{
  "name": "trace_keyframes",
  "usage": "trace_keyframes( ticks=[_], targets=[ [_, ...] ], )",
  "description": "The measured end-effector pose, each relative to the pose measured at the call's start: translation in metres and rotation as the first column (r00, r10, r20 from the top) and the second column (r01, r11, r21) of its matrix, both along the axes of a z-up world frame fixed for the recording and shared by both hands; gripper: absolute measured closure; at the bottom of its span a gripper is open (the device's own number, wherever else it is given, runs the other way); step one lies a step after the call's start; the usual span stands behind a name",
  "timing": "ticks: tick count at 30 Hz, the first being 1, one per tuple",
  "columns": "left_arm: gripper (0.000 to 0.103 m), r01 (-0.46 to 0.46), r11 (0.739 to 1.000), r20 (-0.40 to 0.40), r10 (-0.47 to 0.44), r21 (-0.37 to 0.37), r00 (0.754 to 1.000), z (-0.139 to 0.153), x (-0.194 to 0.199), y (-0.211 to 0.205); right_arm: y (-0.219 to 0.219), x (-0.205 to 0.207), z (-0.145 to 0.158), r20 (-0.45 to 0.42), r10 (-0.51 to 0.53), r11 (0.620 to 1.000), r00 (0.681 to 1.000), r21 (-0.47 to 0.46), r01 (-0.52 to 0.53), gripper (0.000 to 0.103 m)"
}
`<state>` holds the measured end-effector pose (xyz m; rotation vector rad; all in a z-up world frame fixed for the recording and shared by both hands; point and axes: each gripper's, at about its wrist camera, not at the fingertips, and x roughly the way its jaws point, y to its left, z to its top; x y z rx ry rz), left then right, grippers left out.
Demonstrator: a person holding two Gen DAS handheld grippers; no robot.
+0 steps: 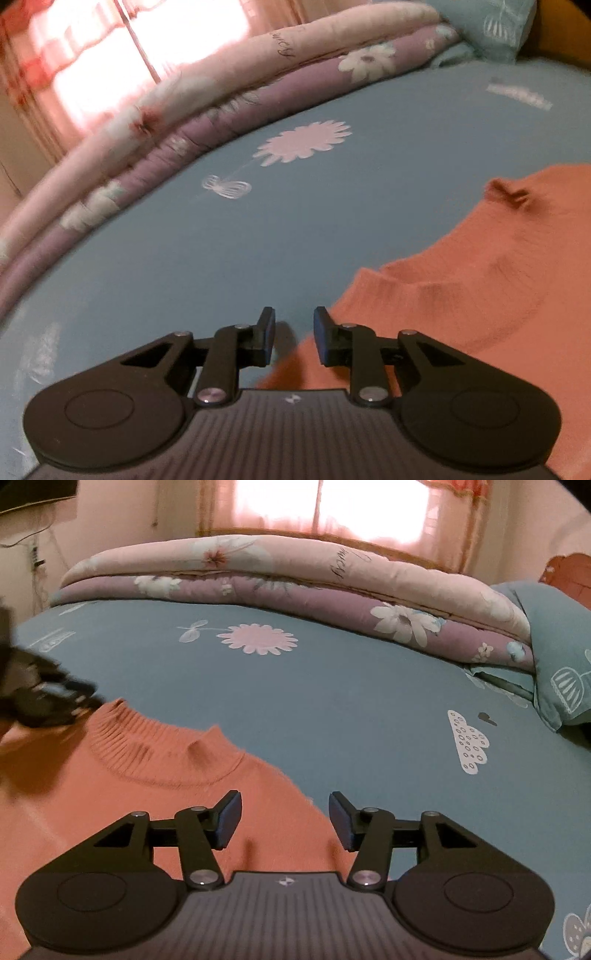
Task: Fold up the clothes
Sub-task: 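Release the collar and open both grippers beside the sweater neckline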
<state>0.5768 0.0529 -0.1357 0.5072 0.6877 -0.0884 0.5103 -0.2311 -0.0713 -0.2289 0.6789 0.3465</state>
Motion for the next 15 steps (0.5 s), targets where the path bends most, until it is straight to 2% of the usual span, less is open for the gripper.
trace_keyframes(
  ticks=[1,2,3,5,7,8,9,10,11,12,14,15],
  targets=[
    [0.079,-0.047,0.999,0.004,0.046,0.022,0.999,-0.001,0.005,0.002,-0.001,-0.007,0.001,0.004,0.009,1.000,1.000,-0.007,-0.009,0.040],
    [0.082,-0.071,0.997,0.001,0.071,-0.002,0.997,0.000,0.007,0.006,-0.002,-0.014,0.003,0.011,0.014,1.000,1.000,-0.015,-0.014,0.040],
    [0.082,-0.056,0.996,-0.007,0.056,-0.067,0.998,0.006,0.005,0.011,-0.004,-0.021,0.004,0.015,0.024,1.000,1.000,-0.020,-0.023,0.039],
    [0.078,-0.002,0.983,-0.013,0.000,-0.181,1.000,0.015,-0.002,0.018,-0.006,-0.030,0.006,0.017,0.042,0.999,0.999,-0.016,-0.042,0.038],
    [0.081,0.064,0.973,-0.025,-0.072,-0.221,0.997,0.021,-0.007,0.015,-0.007,-0.036,0.006,0.016,0.051,0.999,0.999,-0.007,-0.051,0.036],
    [0.078,0.099,0.966,-0.051,-0.114,-0.237,0.992,0.021,-0.007,0.012,-0.007,-0.040,0.005,0.014,0.053,0.999,0.998,-0.004,-0.053,0.036],
    [0.072,0.135,0.956,-0.118,-0.170,-0.260,0.978,0.018,-0.004,0.008,-0.006,-0.043,0.004,0.012,0.053,0.999,0.999,-0.003,-0.053,0.036],
    [0.072,0.159,0.951,-0.169,-0.209,-0.266,0.963,0.014,-0.002,0.004,-0.005,-0.045,0.002,0.006,0.053,0.999,0.999,-0.002,-0.053,0.036],
    [0.067,0.151,0.965,-0.166,-0.188,-0.214,0.968,0.010,-0.002,-0.001,-0.004,-0.048,0.000,-0.005,0.052,0.999,0.999,0.000,-0.052,0.036],
    [0.051,0.142,0.975,-0.142,-0.167,-0.170,0.976,0.007,-0.002,-0.004,-0.003,-0.050,-0.001,-0.014,0.054,0.999,0.998,0.004,-0.054,0.036],
    [0.036,0.093,0.989,-0.104,-0.105,-0.114,0.989,0.005,-0.001,-0.005,-0.003,-0.055,-0.004,-0.036,0.052,0.999,0.998,0.008,-0.051,0.036],
    [0.036,0.056,0.993,-0.091,-0.066,-0.101,0.994,0.005,0.002,-0.005,-0.003,-0.057,-0.005,-0.047,0.047,0.999,0.998,0.008,-0.047,0.036]
  ],
)
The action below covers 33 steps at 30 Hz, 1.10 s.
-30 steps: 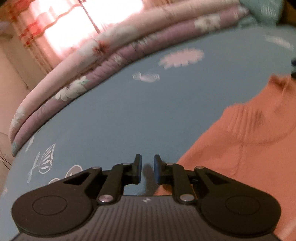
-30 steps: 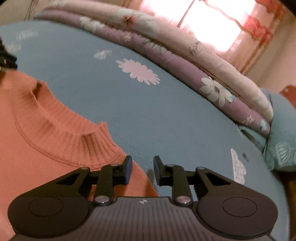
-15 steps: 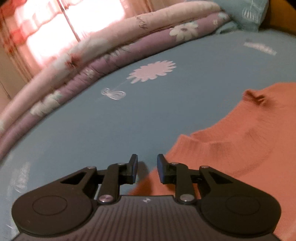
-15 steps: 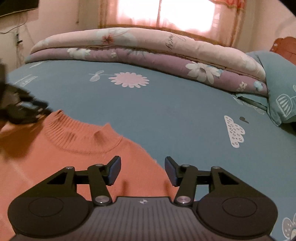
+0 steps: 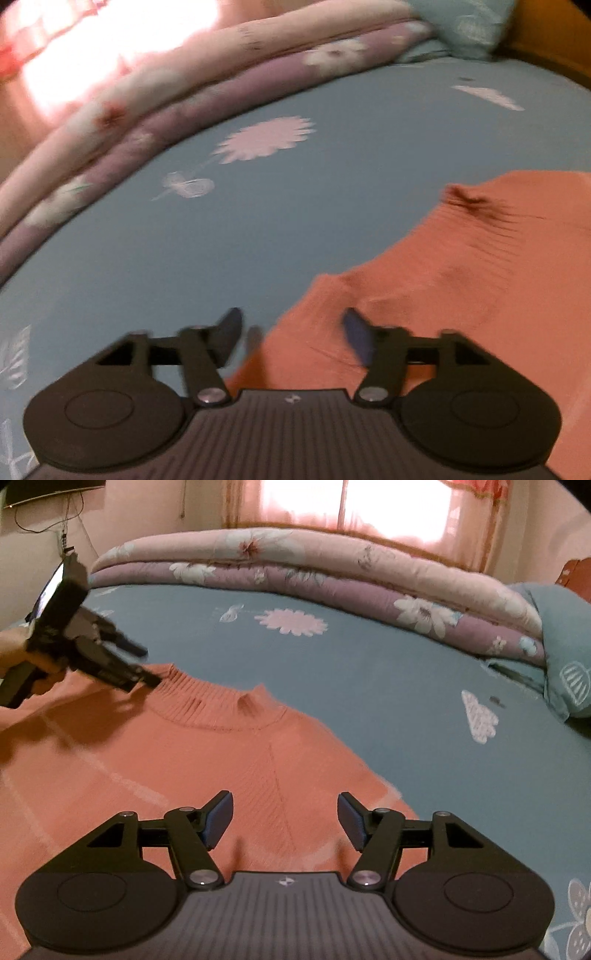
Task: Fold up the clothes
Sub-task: 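Release the collar and open both grippers beside the sweater neckline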
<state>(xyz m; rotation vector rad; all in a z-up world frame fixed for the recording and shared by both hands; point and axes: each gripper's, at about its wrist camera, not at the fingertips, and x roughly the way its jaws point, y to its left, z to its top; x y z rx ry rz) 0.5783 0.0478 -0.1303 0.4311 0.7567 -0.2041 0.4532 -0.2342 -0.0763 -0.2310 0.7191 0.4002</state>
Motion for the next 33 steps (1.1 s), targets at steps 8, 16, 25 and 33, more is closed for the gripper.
trace_keyframes(
  ticks=[8,16,25,33],
  targets=[
    [0.043,-0.025,0.997,0.033,0.027,-0.078,0.999,0.038,-0.046,0.001,-0.019,-0.028,0.016,0.027,0.009,1.000,1.000,-0.005,-0.009,0.036],
    [0.043,0.049,0.981,-0.099,-0.068,-0.188,0.993,0.038,-0.158,0.018,0.046,0.033,0.046,0.157,0.280,0.959,0.947,0.006,-0.285,0.037],
    [0.041,0.094,0.946,-0.055,-0.116,-0.309,0.992,0.036,-0.241,0.040,0.181,0.142,-0.014,0.024,0.555,0.816,0.832,-0.212,-0.538,0.060],
    [0.039,0.063,0.945,-0.024,-0.075,-0.322,0.997,0.030,-0.244,0.052,0.185,0.172,-0.033,-0.051,0.571,0.799,0.819,-0.192,-0.569,0.061]
  ],
)
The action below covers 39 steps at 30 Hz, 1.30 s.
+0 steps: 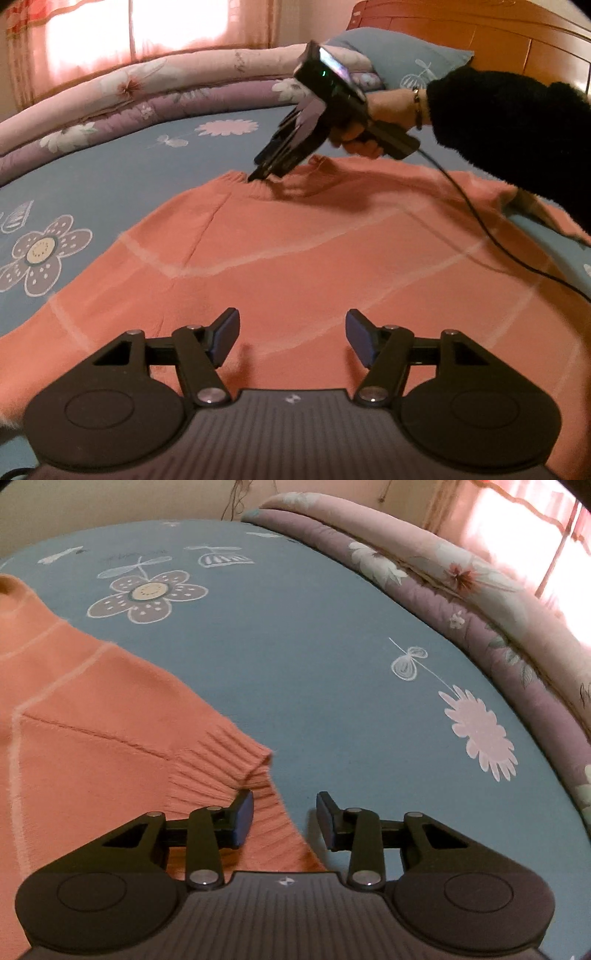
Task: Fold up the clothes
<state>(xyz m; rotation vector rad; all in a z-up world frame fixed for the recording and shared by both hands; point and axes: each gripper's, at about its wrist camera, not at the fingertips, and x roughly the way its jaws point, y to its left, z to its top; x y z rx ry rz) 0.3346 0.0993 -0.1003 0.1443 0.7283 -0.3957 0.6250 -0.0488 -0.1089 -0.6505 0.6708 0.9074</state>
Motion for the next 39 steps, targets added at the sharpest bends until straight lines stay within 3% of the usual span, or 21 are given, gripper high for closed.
trace_keyframes(
  ticks=[3,6,10,12,13,14,17,20,23,24,28,30,31,34,35,38,39],
  targets=[
    [0.038,-0.003,1.000,-0.008,0.003,-0.002,1.000,-0.007,0.001,0.001,-0.002,0.000,0.000,-0.075,0.023,1.000,0.997,0.013,-0.022,0.067],
    [0.038,-0.016,1.000,-0.020,0.016,0.003,1.000,-0.012,0.002,0.003,0.006,-0.004,-0.001,-0.051,0.068,0.998,0.996,-0.005,-0.069,0.068],
    [0.038,-0.021,1.000,-0.032,0.021,0.014,0.999,-0.017,0.002,0.004,0.013,0.018,0.001,-0.179,0.063,0.998,0.982,0.042,-0.056,0.069],
    [0.036,-0.015,1.000,-0.029,0.015,0.020,0.999,-0.017,0.000,0.003,0.012,0.021,0.001,-0.213,0.035,0.998,0.976,0.066,-0.022,0.078],
    [0.036,-0.011,1.000,-0.028,0.012,0.021,1.000,-0.018,0.000,0.003,0.013,0.016,0.001,-0.204,0.029,0.998,0.979,0.065,-0.016,0.090],
    [0.035,-0.010,1.000,-0.028,0.011,0.019,1.000,-0.017,-0.001,0.003,0.016,0.006,0.001,-0.165,0.027,0.999,0.986,0.049,-0.019,0.094],
    [0.035,-0.009,1.000,-0.026,0.009,0.018,1.000,-0.016,-0.002,0.004,0.031,-0.023,-0.001,-0.003,-0.003,0.999,1.000,-0.032,0.003,0.095],
    [0.035,-0.011,1.000,-0.022,0.012,0.018,1.000,-0.014,-0.004,0.005,0.043,-0.031,-0.004,0.103,-0.048,0.995,0.993,-0.080,0.057,0.095],
    [0.035,-0.019,1.000,-0.016,0.019,0.014,1.000,-0.012,-0.005,0.006,0.052,-0.023,-0.010,0.148,-0.116,0.988,0.982,-0.084,0.129,0.096],
    [0.035,-0.021,1.000,-0.014,0.021,0.011,1.000,-0.011,-0.006,0.006,0.054,-0.019,-0.013,0.167,-0.147,0.983,0.975,-0.085,0.163,0.101],
    [0.035,-0.030,1.000,-0.012,0.030,0.005,0.999,-0.005,-0.009,0.010,0.047,0.002,-0.012,0.111,-0.260,0.964,0.959,-0.020,0.264,0.101],
    [0.035,-0.035,0.999,-0.015,0.035,0.002,0.999,-0.001,-0.012,0.013,0.037,0.000,-0.001,0.065,-0.282,0.959,0.957,0.008,0.282,0.100],
    [0.035,-0.040,0.999,-0.018,0.040,0.001,0.999,0.001,-0.013,0.014,0.033,-0.005,0.005,0.059,-0.283,0.959,0.957,0.010,0.283,0.093],
    [0.035,-0.070,0.998,-0.042,0.070,0.003,0.997,0.008,-0.017,0.015,0.019,-0.034,0.030,0.082,-0.244,0.969,0.966,-0.021,0.247,0.070],
    [0.035,-0.076,0.997,-0.050,0.076,0.002,0.996,0.011,-0.019,0.015,0.014,-0.045,0.038,0.081,-0.236,0.970,0.968,-0.034,0.239,0.056],
    [0.034,-0.084,0.996,-0.069,0.084,0.001,0.994,0.025,-0.033,0.015,-0.005,-0.083,0.067,0.069,-0.217,0.974,0.974,-0.058,0.221,0.035],
    [0.030,-0.088,0.996,-0.073,0.088,-0.002,0.993,0.030,-0.038,0.016,-0.013,-0.098,0.076,0.061,-0.220,0.973,0.974,-0.061,0.223,0.033]
  ],
)
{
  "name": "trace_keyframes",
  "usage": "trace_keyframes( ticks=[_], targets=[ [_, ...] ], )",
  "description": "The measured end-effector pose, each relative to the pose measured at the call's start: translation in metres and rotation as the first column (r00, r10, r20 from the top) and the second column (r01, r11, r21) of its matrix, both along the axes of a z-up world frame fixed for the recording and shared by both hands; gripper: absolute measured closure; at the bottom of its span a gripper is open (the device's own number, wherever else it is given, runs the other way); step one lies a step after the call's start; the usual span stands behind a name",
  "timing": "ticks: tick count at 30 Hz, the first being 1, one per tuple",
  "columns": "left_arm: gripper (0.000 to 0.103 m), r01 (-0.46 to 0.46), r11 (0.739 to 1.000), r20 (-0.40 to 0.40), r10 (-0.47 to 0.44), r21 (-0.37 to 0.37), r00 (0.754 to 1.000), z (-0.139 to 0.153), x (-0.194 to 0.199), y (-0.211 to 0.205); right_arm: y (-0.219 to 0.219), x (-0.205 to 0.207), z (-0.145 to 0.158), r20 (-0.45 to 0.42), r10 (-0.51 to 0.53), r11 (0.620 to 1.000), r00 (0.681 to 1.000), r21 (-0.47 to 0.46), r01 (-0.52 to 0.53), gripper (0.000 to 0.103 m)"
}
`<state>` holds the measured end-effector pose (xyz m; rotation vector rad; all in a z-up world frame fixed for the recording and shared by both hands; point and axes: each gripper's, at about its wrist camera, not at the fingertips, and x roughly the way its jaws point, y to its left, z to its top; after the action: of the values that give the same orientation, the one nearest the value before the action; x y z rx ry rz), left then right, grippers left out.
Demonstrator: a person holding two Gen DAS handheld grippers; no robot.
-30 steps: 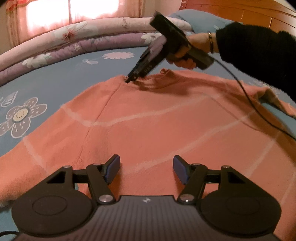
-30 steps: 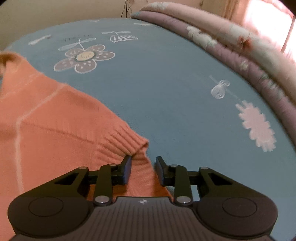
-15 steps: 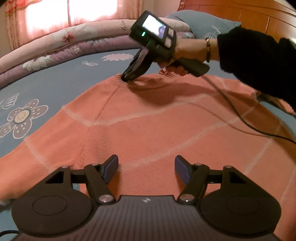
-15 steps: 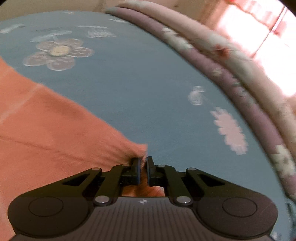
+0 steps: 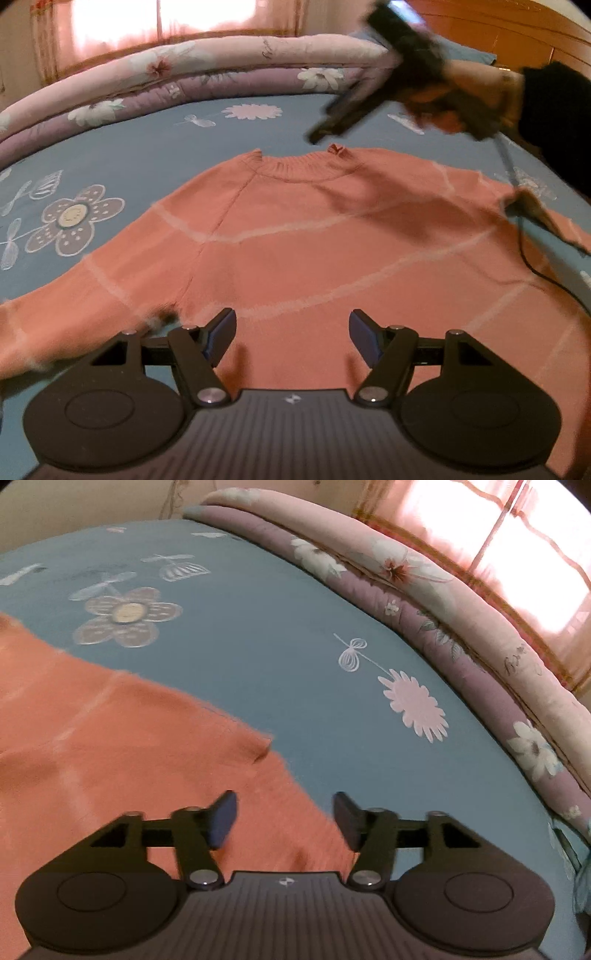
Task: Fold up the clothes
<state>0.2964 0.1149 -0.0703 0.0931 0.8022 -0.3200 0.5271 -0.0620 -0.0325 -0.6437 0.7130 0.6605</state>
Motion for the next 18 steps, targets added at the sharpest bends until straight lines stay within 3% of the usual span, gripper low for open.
trace_keyframes(
  ticks=[2,7,12,14,18],
  targets=[
    [0.029,-0.010,1.000,-0.013,0.010,-0.010,1.000,0.009,-0.012,0.001,-0.018,-0.031,0.016,-0.020,-0.033,0.999,0.999,-0.007,0.033,0.026],
    [0.029,-0.039,0.999,-0.045,0.038,-0.011,0.998,0.029,-0.050,0.004,-0.069,-0.110,0.053,-0.091,-0.138,0.990,0.986,0.014,0.140,0.021],
    [0.029,-0.077,0.997,-0.037,0.077,0.007,0.996,0.047,-0.088,0.009,-0.123,-0.179,0.098,-0.137,-0.243,0.961,0.960,0.104,0.258,0.014],
    [0.027,-0.088,0.996,-0.038,0.088,0.013,0.995,0.052,-0.099,0.010,-0.143,-0.204,0.115,-0.136,-0.278,0.943,0.951,0.149,0.297,0.007],
    [0.023,-0.082,0.996,-0.047,0.083,0.025,0.995,0.057,-0.120,0.007,-0.177,-0.244,0.130,-0.164,-0.337,0.900,0.927,0.232,0.368,0.005]
  ],
)
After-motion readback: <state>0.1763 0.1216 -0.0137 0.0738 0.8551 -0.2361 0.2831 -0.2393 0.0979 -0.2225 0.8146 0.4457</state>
